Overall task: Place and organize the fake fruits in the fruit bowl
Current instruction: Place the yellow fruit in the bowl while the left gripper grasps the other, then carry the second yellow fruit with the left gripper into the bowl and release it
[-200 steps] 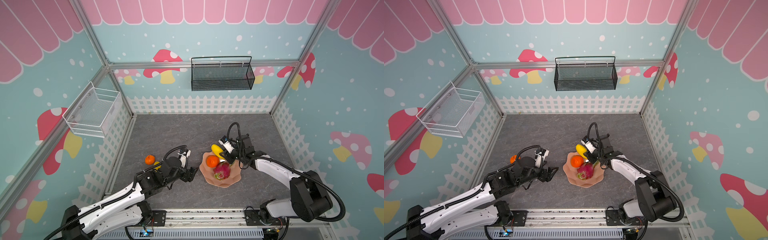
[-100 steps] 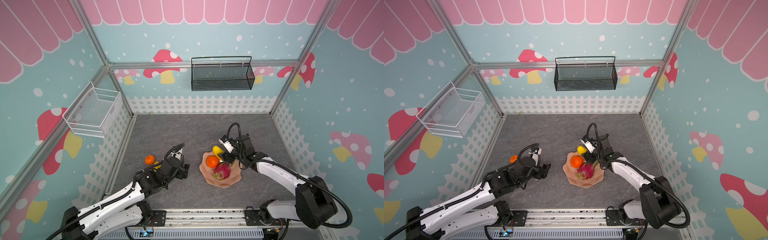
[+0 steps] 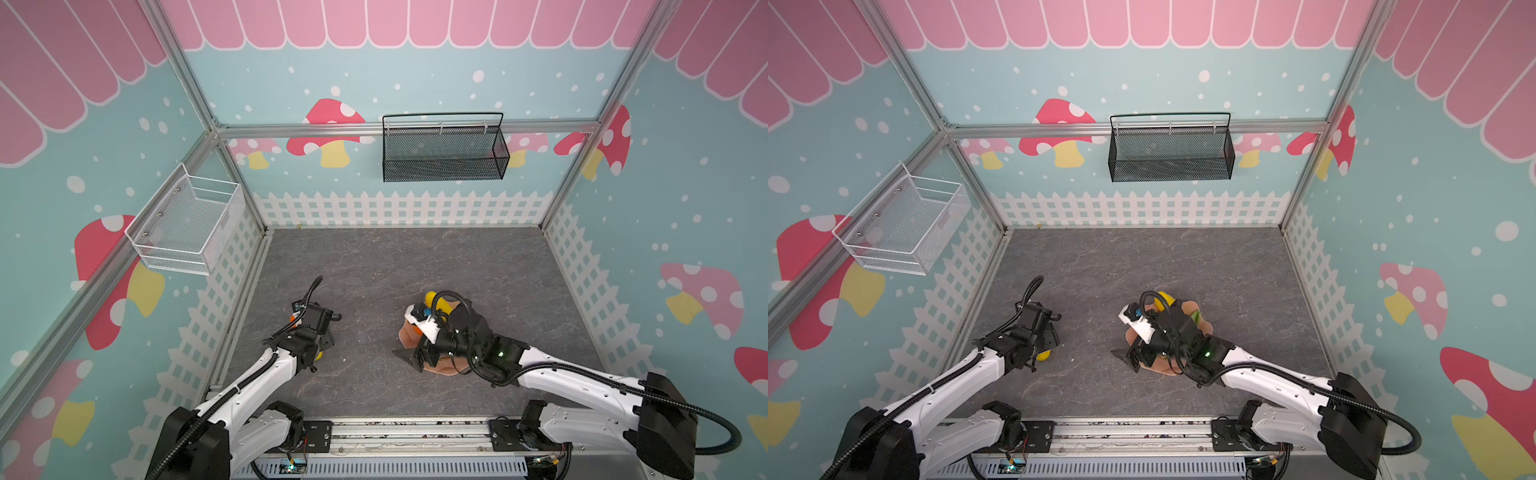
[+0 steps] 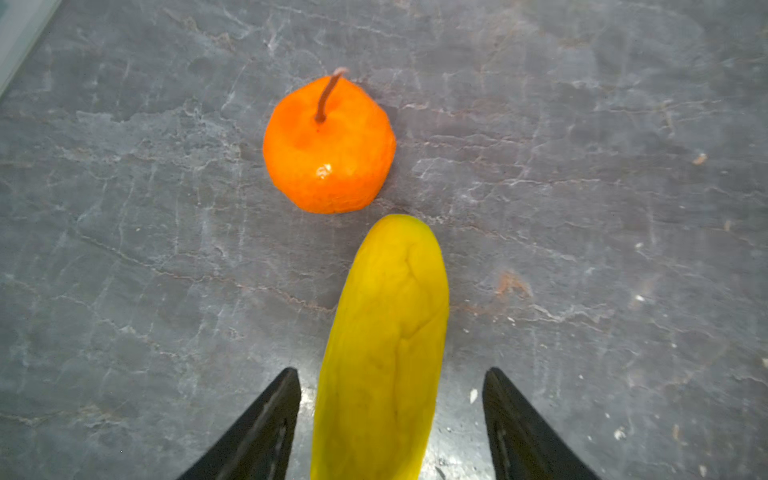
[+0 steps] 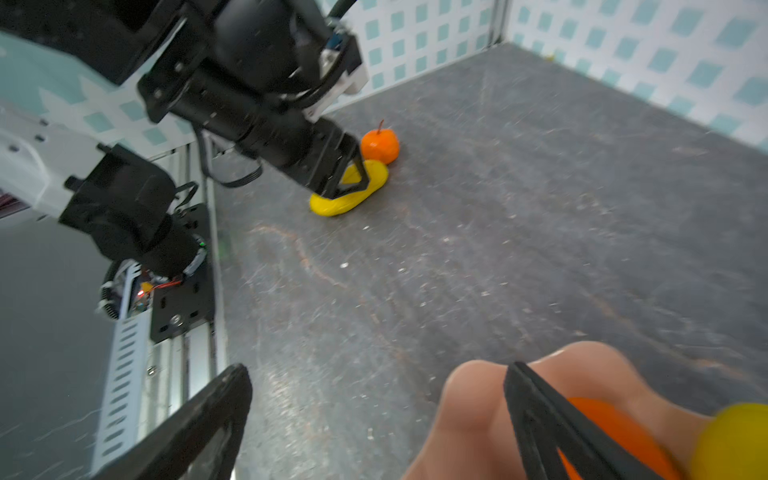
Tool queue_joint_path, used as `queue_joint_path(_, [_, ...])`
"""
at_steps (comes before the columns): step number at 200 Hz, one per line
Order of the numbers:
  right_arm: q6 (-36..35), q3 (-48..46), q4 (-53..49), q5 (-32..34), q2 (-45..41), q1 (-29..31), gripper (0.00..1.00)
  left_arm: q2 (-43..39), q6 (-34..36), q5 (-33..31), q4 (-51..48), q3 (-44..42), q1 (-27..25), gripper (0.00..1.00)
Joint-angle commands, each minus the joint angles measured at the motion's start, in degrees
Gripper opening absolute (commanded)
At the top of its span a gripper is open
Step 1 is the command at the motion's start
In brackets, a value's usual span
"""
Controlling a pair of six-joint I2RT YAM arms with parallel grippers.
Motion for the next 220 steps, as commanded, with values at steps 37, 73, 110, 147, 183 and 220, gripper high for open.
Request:
queue_joint_path(37, [6.6,-2.8,5.6,5.1,-1.4,3.6,0.98,5.6,-4.2,6.7,3.4,-0.2,2.3,0.67])
queue_joint_path(73, [11.5,-4.8,0.1,13.1,-7.2,3.1,0.98,3.7,-2.9,9.0,6.9,-0.7,0.7,0.51])
queue_joint_path(110, [17.9,-9.0,-5.5,17.4,-16.7,1.8,0.98,-3.8,-2.3,3.5,4.5,2.6,-11.1,0.46])
queue_joint_path(147, [24.8,-11.0,-14.4,19.9,-22.5,-0.2,0.98,-9.7,7.9,11.6,9.6,5.9,-22.8,0.47])
queue_joint_path(183, [28.0,-14.1,-14.9,20.4,-27.3,-1.6,0.98,-4.6,12.4,29.2,15.3,9.5,-25.3,0.47])
queue_joint_path(220, [27.7,-13.8,-15.7,19.6,-28.8,-1.9,0.98,4.0,19.4,29.9,19.4,13.3,-33.7,0.48])
